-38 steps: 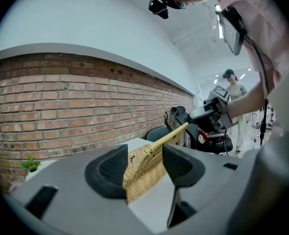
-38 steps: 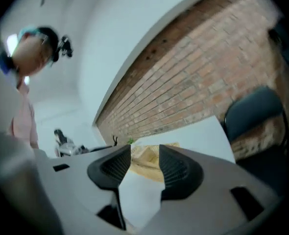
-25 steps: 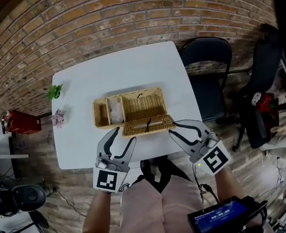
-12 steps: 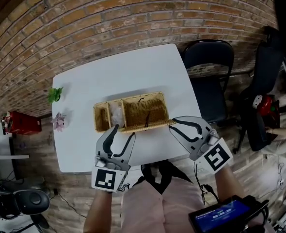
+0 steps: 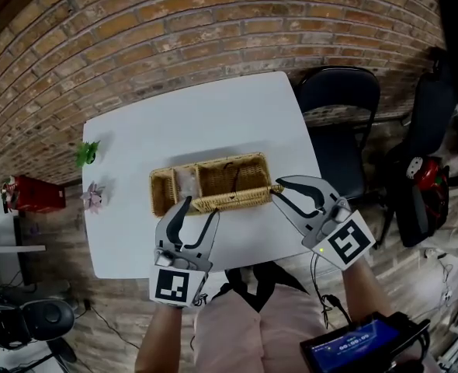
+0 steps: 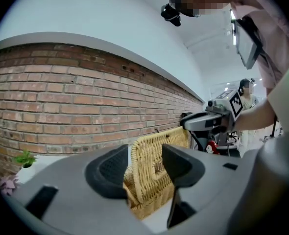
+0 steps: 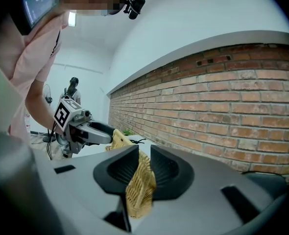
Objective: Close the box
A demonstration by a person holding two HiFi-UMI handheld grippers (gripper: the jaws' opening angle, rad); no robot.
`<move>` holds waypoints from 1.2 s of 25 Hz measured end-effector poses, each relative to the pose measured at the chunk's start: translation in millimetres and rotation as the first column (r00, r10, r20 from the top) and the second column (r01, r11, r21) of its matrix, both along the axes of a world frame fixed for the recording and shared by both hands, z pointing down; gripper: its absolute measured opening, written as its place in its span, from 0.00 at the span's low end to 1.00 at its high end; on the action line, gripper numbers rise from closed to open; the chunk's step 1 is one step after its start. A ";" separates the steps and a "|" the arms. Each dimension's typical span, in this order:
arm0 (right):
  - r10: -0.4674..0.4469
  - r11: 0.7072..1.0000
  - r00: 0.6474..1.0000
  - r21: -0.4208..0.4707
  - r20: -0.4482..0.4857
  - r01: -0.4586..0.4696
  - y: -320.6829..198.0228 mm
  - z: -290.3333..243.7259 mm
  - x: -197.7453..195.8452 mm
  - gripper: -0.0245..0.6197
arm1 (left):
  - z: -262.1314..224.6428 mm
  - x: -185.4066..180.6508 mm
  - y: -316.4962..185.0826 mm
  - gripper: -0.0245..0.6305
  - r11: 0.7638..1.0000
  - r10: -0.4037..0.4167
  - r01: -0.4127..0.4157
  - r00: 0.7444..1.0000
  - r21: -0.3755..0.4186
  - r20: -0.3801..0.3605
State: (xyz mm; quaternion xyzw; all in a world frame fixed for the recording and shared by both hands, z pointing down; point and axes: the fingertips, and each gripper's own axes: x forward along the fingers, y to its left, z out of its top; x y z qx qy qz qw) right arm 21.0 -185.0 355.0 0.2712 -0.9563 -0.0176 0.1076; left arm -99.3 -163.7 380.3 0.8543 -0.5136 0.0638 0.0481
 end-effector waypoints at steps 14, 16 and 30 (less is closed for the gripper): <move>0.010 0.998 1.000 -0.062 0.004 -0.009 -44.4 18.7 -3.1 0.15 | 4.1 -7.6 -20.5 0.38 0.998 -0.061 0.061 0.998 -0.027 -0.017; 0.010 0.997 1.000 -0.072 0.003 -0.009 -50.5 23.3 -4.0 0.15 | 4.7 -9.2 -22.4 0.38 0.997 -0.069 0.069 0.997 -0.032 -0.024; -0.036 0.984 0.999 -0.173 -0.006 0.034 -82.5 70.5 -3.0 0.19 | 16.4 -12.8 -31.4 0.38 0.991 -0.115 0.112 0.993 -0.079 -0.027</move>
